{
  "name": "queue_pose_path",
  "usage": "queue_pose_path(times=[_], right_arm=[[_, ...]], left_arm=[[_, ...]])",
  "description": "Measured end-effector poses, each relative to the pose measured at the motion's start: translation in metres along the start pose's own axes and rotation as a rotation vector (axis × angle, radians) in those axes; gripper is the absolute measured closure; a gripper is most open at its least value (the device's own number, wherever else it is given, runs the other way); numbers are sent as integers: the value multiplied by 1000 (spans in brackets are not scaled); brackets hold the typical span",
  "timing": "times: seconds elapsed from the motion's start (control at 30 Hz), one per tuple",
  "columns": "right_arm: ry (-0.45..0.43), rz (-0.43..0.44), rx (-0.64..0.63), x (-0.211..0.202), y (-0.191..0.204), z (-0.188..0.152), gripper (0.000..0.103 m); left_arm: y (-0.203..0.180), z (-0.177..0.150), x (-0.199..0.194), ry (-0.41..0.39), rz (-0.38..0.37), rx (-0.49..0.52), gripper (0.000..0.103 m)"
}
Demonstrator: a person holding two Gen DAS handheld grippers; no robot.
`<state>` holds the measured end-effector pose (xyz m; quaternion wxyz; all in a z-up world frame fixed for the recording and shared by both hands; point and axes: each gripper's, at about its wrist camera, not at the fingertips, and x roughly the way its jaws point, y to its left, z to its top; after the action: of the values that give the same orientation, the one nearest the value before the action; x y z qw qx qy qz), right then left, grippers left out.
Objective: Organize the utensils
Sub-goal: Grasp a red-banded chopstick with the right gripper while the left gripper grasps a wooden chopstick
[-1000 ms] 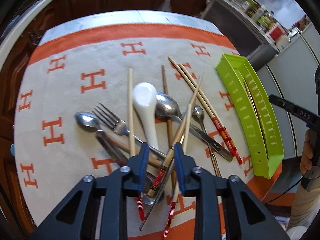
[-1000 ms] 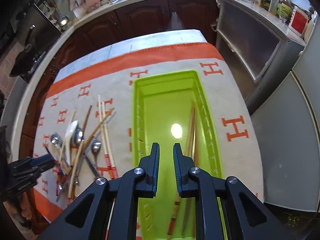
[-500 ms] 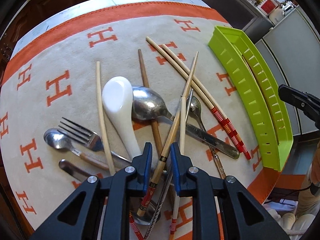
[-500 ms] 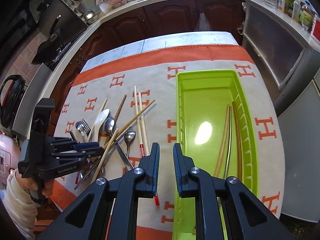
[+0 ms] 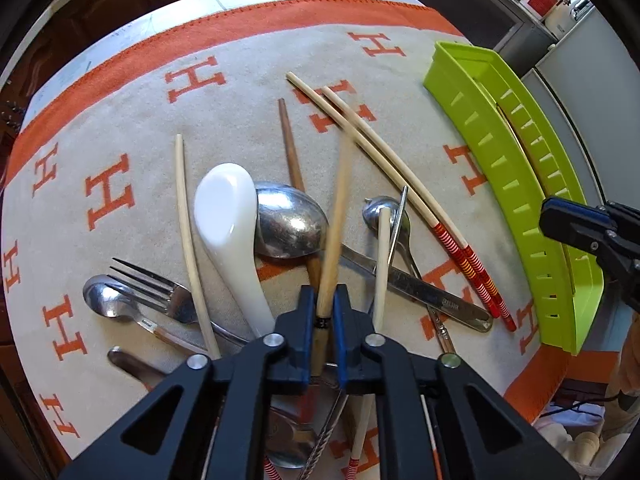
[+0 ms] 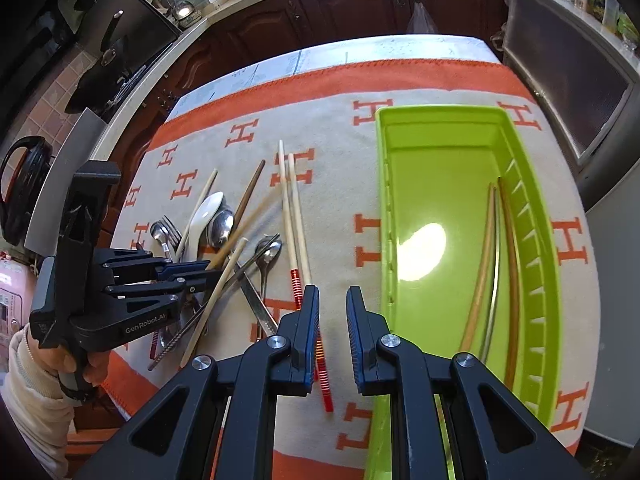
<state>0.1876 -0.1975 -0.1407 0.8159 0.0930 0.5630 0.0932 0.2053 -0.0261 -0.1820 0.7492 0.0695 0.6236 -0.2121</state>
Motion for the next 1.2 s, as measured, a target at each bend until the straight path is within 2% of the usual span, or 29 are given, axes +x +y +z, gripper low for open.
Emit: queue_pose_path(times=[0.3, 0.43, 0.57, 0.7, 0.8, 0.9, 1.1, 1.2], right_arm=[[82, 31, -9, 39, 11, 13, 89], [130, 15, -16, 64, 14, 21, 90], [122, -34, -49, 74, 20, 30, 90], [140, -46, -80, 81, 29, 37, 90], [195, -27, -97, 91, 39, 39, 89], [189, -108, -122, 96, 45, 45, 88], [213, -166, -172, 113, 56, 47, 78], [196, -212, -225, 117, 67, 43, 79]], left_arm=[[6, -25, -32, -88, -22, -114, 98], [11, -39, -49, -133, -42, -153, 98], [17, -51, -64, -170, -64, -180, 98], [21, -61, -73, -188, -98, -201, 98], [24, -70, -80, -200, -123, -205, 98], [27, -76, -85, -207, -144, -210, 98], [35, -84, -86, -205, -167, -223, 98], [38, -86, -81, -199, -177, -232, 98]])
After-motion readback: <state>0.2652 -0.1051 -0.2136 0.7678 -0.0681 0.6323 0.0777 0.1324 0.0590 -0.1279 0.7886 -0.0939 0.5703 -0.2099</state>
